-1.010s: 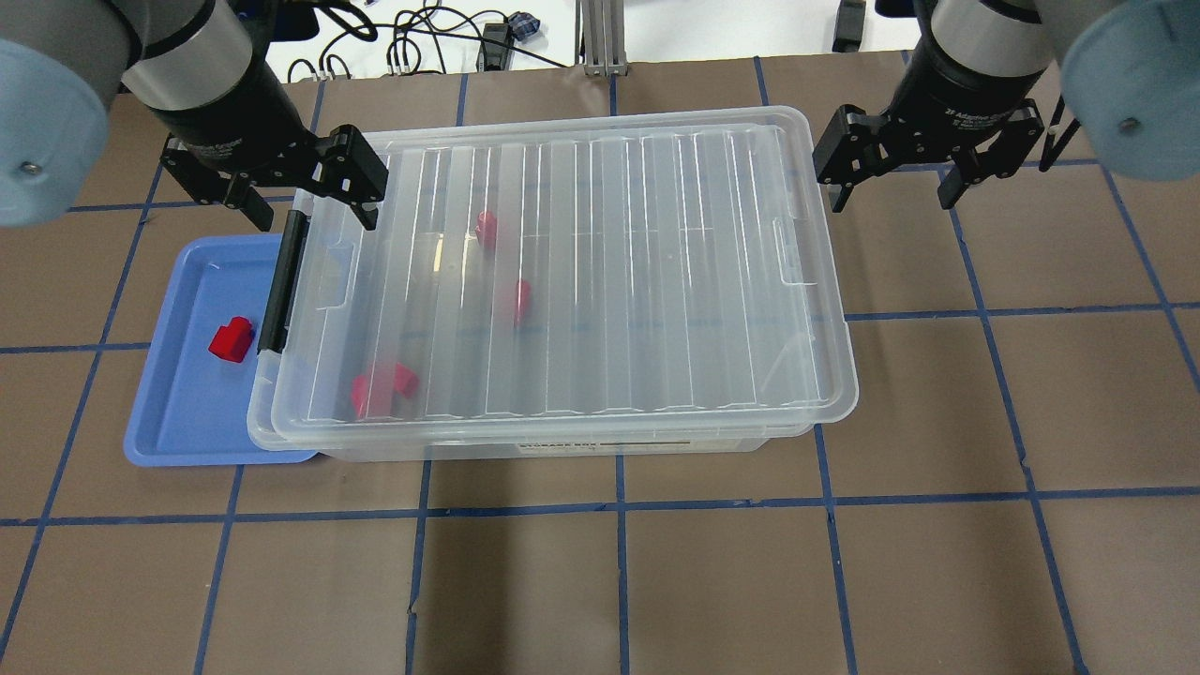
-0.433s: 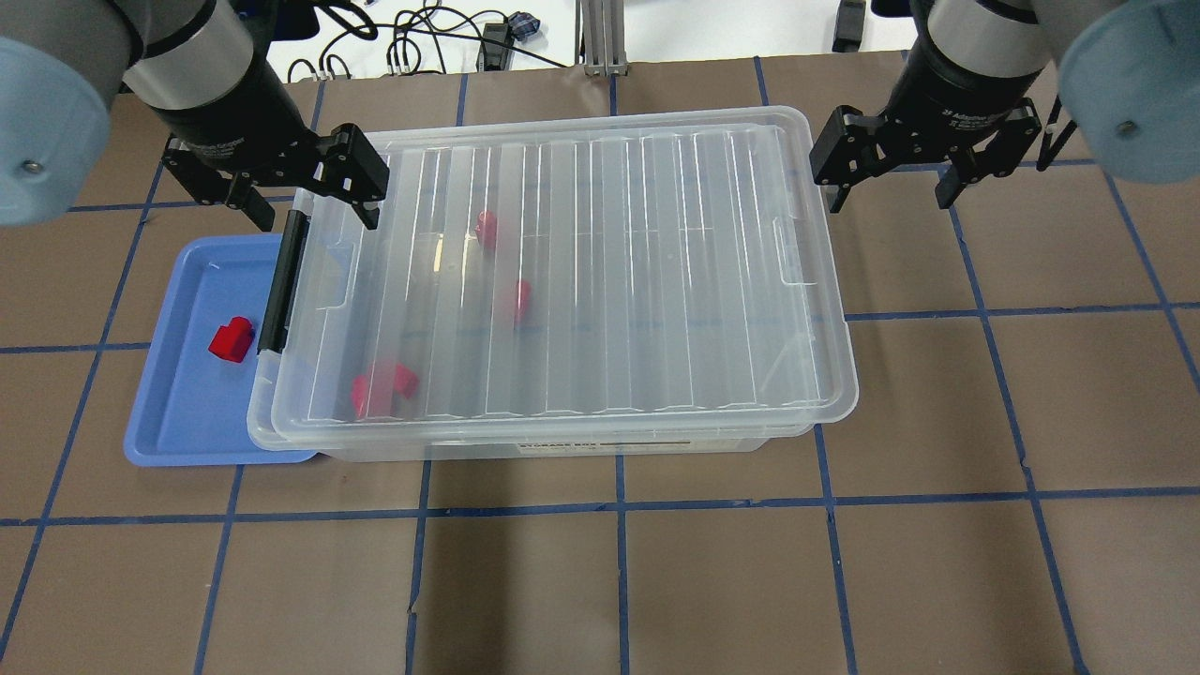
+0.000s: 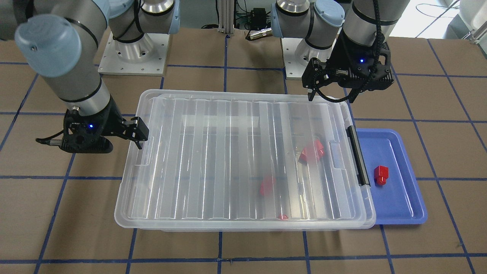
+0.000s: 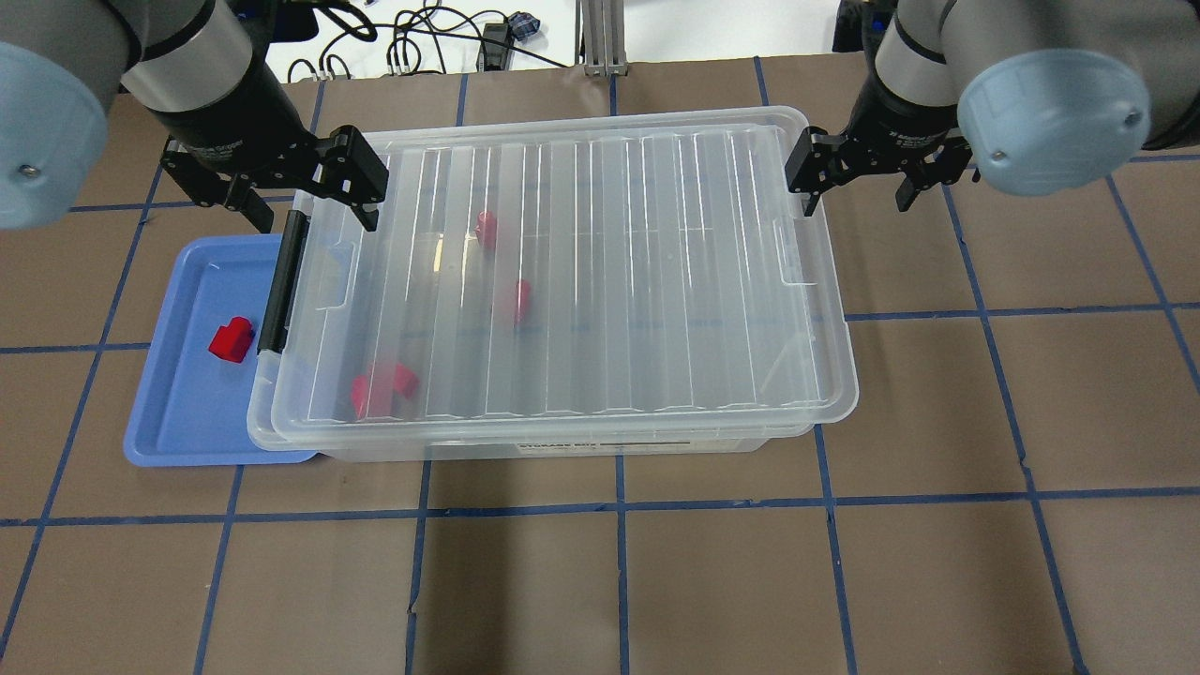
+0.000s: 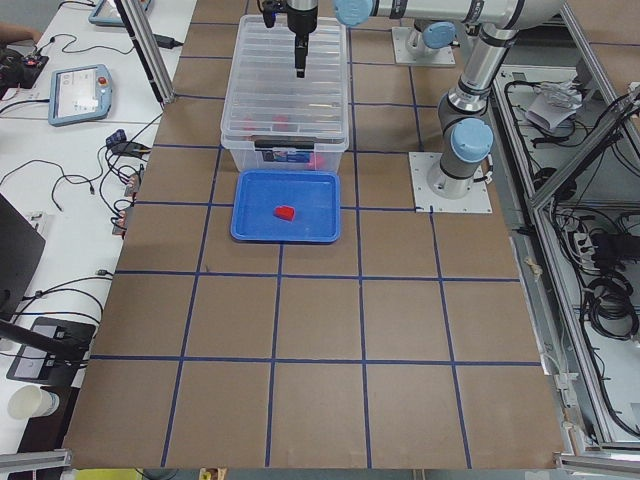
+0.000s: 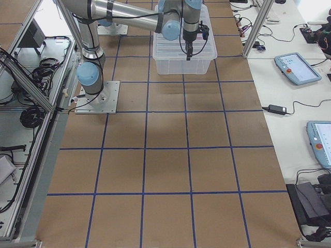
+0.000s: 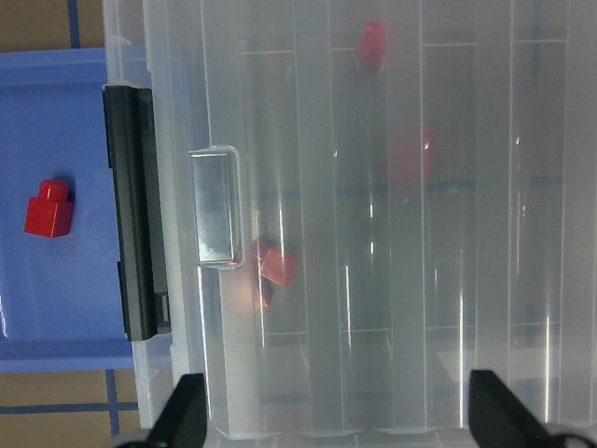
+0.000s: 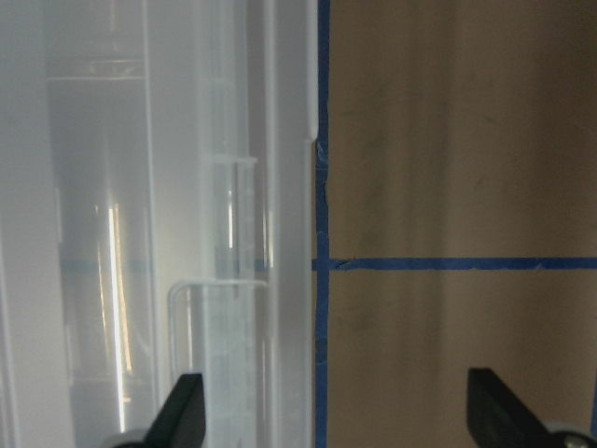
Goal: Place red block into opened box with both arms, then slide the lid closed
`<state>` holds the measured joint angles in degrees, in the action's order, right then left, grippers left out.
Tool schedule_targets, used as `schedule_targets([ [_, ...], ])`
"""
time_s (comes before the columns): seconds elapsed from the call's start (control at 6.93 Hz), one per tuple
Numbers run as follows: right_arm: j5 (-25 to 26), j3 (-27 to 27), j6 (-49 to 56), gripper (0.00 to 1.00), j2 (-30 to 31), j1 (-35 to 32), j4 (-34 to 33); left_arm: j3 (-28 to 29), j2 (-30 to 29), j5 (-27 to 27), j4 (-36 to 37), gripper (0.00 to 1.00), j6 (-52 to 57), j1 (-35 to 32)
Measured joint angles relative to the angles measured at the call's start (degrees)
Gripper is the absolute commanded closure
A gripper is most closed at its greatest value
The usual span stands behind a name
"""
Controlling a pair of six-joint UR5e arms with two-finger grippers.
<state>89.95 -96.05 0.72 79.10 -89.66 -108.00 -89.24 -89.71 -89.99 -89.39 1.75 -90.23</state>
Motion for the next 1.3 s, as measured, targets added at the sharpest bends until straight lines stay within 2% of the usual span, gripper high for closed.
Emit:
schedule_targets([
  [0.14,1.2,-1.6,0.0,0.00,-1.0,0.0,-2.6,0.2,-0.1,0.0,0.0,0.00,0.0,0.0],
  [0.43,3.4,-2.3,0.0,0.00,-1.5,0.0,-3.5,0.1,-0.1,0.1,0.0,0.00,-0.1,0.0],
  [0.87,11.3,-2.4,-0.2,0.00,-1.3,0.7,-3.6,0.3,0.0,-0.5,-0.8,0.00,0.0,0.6],
  [1.3,14.2,-2.3,0.3,0.00,-1.1,3.8,-3.6,0.3,-0.9,-0.2,-1.7,0.00,5.2,7.0],
])
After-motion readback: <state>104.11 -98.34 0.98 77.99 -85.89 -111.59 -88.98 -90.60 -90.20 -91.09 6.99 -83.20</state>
